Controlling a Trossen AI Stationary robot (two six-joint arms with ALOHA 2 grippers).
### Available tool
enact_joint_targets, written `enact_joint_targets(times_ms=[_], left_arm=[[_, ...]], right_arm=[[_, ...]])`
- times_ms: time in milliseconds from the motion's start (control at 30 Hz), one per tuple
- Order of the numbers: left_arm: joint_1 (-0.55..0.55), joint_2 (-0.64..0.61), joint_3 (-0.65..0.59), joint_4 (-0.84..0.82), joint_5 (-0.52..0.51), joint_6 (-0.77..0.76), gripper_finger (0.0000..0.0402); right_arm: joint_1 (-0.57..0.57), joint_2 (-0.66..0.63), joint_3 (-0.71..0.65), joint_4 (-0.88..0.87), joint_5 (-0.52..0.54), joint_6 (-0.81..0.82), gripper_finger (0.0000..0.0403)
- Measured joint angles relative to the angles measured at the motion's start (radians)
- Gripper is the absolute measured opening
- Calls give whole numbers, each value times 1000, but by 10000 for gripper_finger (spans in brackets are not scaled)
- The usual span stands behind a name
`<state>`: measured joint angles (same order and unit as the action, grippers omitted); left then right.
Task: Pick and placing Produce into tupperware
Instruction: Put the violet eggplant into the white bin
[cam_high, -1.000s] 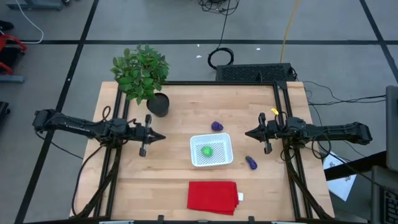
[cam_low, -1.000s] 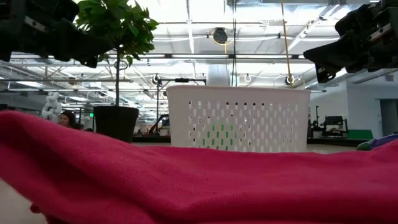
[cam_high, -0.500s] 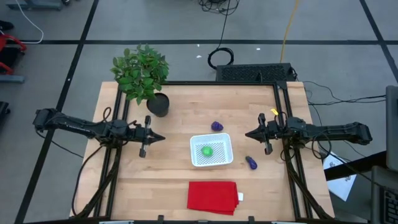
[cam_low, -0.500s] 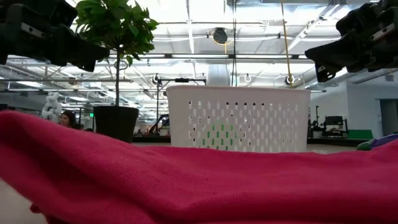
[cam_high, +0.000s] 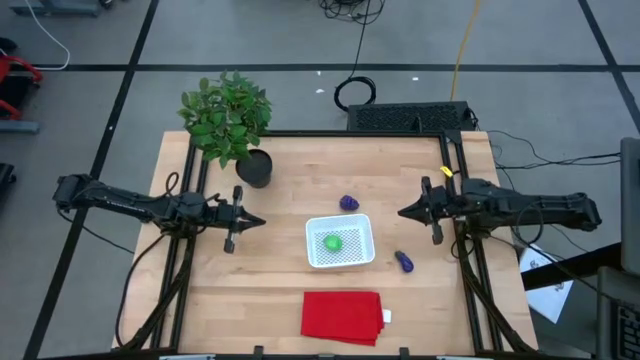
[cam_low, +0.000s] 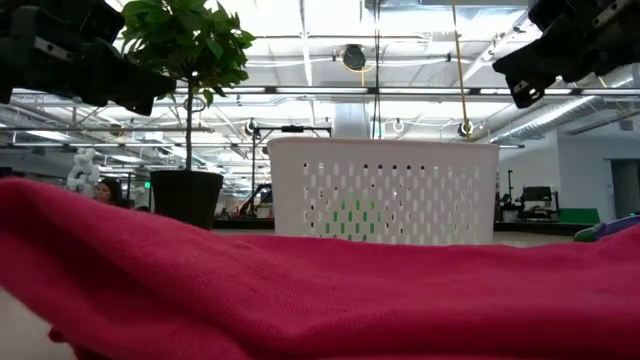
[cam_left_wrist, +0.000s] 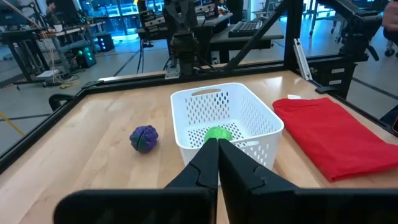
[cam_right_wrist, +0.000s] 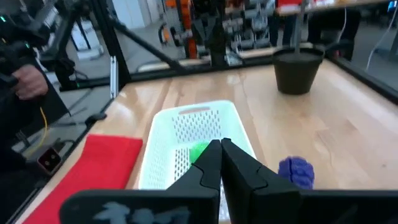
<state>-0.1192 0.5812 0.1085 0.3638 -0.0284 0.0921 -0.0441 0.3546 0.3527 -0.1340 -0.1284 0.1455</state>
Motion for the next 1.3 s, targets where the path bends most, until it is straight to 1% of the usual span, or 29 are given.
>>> enact_joint_targets(times_ms=[133,233,300,433,600,700,800,967,1300], left_arm=[[0,0,0,6,0,0,12],[0,0,0,7,0,0,4],[0,0,0,7,0,0,2],[0,0,0,7,0,0,12],[0,0,0,8,0,-1,25],[0,0,0,8,0,-16,23],[0,0,0,8,0,-14,15],[0,1,1,8,0,18,2],[0,1,1,8,0,17,25]], right_arm=[[4,64,87,-124,0,4,0],[28,127,151,-215,1,12,0],[52,170,187,-243,2,23,0],[108,248,244,-266,53,22,0],[177,335,320,-338,54,55,0],[219,379,365,-387,80,97,0],[255,409,396,-442,84,138,0],[314,448,422,-472,85,262,0],[446,521,423,-554,84,497,0]])
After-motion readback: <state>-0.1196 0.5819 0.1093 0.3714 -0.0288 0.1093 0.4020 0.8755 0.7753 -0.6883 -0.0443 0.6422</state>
